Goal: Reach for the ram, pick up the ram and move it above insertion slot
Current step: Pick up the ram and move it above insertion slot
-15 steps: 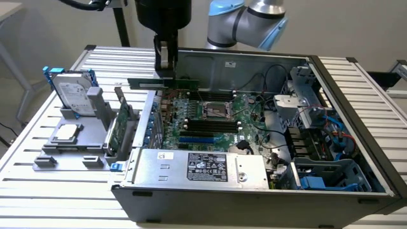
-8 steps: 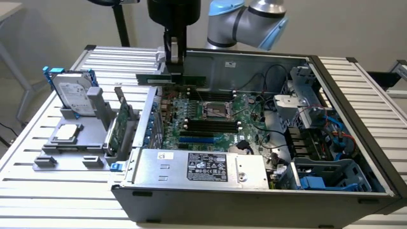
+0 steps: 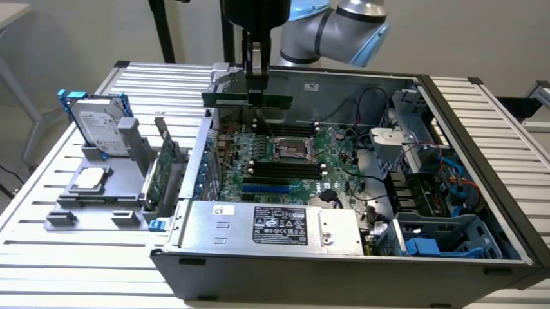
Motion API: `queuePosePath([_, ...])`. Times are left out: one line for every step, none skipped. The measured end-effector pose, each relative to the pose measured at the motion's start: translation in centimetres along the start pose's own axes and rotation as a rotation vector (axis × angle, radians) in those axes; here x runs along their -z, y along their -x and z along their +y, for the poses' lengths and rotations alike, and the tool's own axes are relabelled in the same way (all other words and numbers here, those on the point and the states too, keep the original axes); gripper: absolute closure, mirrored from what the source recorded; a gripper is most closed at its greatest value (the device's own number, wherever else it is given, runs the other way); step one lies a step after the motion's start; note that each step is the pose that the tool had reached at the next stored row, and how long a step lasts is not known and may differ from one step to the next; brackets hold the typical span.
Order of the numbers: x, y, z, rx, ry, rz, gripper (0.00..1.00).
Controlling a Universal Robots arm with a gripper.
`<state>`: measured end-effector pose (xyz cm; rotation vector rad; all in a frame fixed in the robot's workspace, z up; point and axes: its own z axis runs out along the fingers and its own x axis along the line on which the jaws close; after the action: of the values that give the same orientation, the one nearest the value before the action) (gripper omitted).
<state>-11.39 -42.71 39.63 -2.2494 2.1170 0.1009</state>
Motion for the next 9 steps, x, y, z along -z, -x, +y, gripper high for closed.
queuePosePath([-0.01, 0.2, -0.28, 0.0, 0.0, 0.0, 0.87])
queuePosePath([-0.02, 0.4, -0.57, 0.0, 0.0, 0.0001, 0.87])
queuePosePath([-0.04, 0.5, -0.87, 0.0, 0.0, 0.0, 0.87])
queuePosePath([-0.05, 0.7, -1.19, 0.0, -0.0001, 0.0, 0.87])
queuePosePath([-0.07, 0.9, -1.51, 0.0, 0.0, 0.0, 0.87])
queuePosePath([-0.09, 1.1, -1.88, 0.0, -0.0001, -0.0001, 0.87])
queuePosePath([-0.1, 1.2, -2.22, 0.0, 0.0001, 0.0001, 0.87])
queuePosePath([-0.13, 1.4, -2.57, 0.0, 0.0001, 0.0001, 0.87])
queuePosePath([-0.17, 1.5, -2.94, 0.0, 0.0, 0.0, 0.87])
